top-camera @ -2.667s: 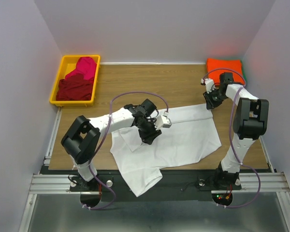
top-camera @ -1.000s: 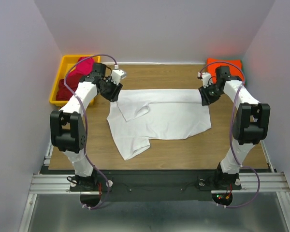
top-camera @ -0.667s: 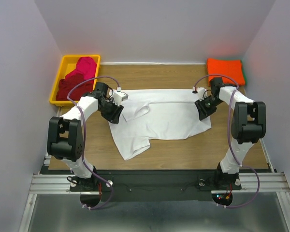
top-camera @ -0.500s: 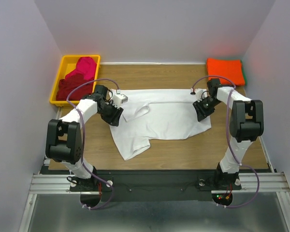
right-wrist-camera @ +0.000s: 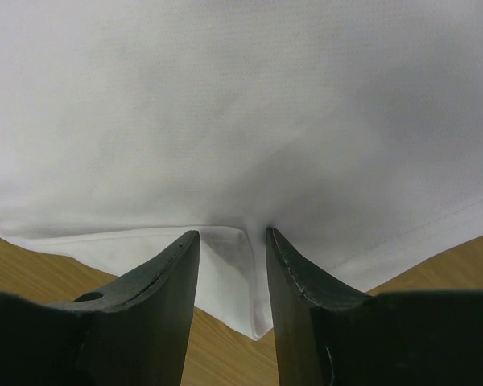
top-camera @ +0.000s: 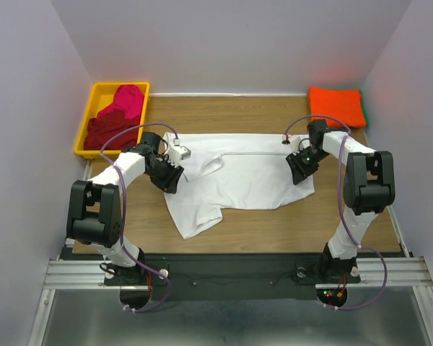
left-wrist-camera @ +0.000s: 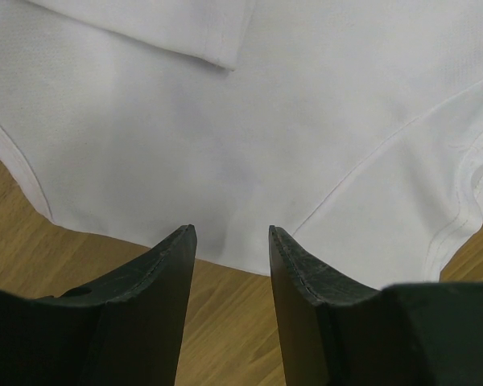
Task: Fold and stack the t-shirts
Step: Fold the tshirt
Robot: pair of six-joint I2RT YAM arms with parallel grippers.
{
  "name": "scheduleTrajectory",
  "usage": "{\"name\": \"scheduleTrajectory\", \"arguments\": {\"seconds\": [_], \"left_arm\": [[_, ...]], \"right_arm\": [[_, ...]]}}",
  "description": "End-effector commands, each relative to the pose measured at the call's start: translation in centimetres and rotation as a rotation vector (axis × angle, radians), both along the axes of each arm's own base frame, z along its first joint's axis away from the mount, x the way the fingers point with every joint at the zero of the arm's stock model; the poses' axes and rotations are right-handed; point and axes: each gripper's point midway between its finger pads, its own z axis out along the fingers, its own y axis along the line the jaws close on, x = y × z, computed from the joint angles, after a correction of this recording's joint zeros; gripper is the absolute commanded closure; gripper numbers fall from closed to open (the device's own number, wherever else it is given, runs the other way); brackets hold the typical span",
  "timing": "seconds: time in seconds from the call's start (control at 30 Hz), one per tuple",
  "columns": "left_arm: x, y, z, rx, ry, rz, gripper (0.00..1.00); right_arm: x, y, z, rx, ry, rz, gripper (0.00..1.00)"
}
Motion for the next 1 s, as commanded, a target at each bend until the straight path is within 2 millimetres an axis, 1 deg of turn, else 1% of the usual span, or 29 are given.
{"name": "scheduleTrajectory", "arguments": {"seconds": [0.0, 0.13, 0.2, 0.23, 0.3, 0.33, 0.37, 0.4, 0.43, 0.5, 0.57, 0.6, 0.67, 0.7, 0.8, 0.83, 0.9, 0.93, 0.97], "left_arm": [[0.3, -0.3, 1.5, -0.012, -0.059, -0.019, 0.47], [0.2, -0.2, 1.7, -0.01, -0.061, -0.017, 0.47], [0.1, -0.2, 1.6, -0.008, -0.056, -0.021, 0.48], [-0.1, -0.2, 1.5, -0.006, -0.054, -0.027, 0.48], [-0.2, -0.1, 1.6, -0.001, -0.054, -0.034, 0.49], [-0.4, 0.0, 1.6, 0.001, -0.054, -0.039, 0.5], [-0.5, 0.0, 1.8, 0.003, -0.062, -0.053, 0.5], [-0.8, 0.2, 1.7, 0.008, -0.062, -0.057, 0.51], [-1.0, 0.2, 2.1, 0.01, -0.078, -0.066, 0.52], [-1.8, 0.7, 1.9, 0.029, -0.081, -0.095, 0.52], [-2.4, 1.0, 2.2, 0.044, -0.094, -0.115, 0.53], [-2.9, 1.3, 1.8, 0.055, -0.091, -0.139, 0.54], [-3.6, 1.5, 1.9, 0.063, -0.094, -0.162, 0.54], [-4.2, 1.6, 1.5, 0.073, -0.091, -0.193, 0.55], [-4.9, 1.8, 1.0, 0.117, -0.105, -0.241, 0.55], [-5.3, 1.7, 0.7, 0.136, -0.117, -0.272, 0.55], [-5.8, 1.5, 0.1, 0.146, -0.121, -0.301, 0.55], [-6.0, 1.0, 0.0, 0.151, -0.133, -0.332, 0.55], [-6.0, 0.7, -0.1, 0.157, -0.139, -0.348, 0.55]], "right_arm": [[-0.9, 0.8, 1.0, 0.031, -0.001, 0.035, 0.55], [-1.2, 1.0, 1.2, 0.046, 0.0, 0.044, 0.57], [-1.4, 1.1, 1.4, 0.051, 0.0, 0.049, 0.6], [-1.5, 1.1, 1.5, 0.051, -0.001, 0.052, 0.64], [-1.8, 0.9, 1.8, 0.049, -0.002, 0.061, 0.68], [-1.9, 0.9, 1.9, 0.047, -0.003, 0.064, 0.76], [-2.0, 0.8, 2.1, 0.04, -0.012, 0.069, 0.8], [-2.1, 0.7, 2.4, 0.035, -0.015, 0.071, 0.89], [-2.1, 0.7, 2.6, 0.031, -0.025, 0.072, 0.93], [-2.1, 0.3, 3.6, 0.017, -0.051, 0.069, 0.99], [-2.2, 0.1, 4.3, 0.005, -0.073, 0.069, 0.99], [-2.3, 0.1, 5.0, 0.003, -0.093, 0.071, 0.99], [-2.6, 0.0, 5.6, -0.003, -0.106, 0.074, 0.99], [-2.9, -0.3, 5.8, -0.015, -0.115, 0.075, 0.99], [-3.7, -0.9, 5.7, -0.049, -0.115, 0.086, 0.99], [-4.3, -1.1, 5.4, -0.057, -0.103, 0.086, 0.99], [-5.0, -1.4, 5.1, -0.076, -0.097, 0.094, 0.99], [-5.7, -1.6, 4.8, -0.083, -0.088, 0.098, 0.99], [-6.0, -1.8, 4.7, -0.095, -0.085, 0.1, 0.99]]}}
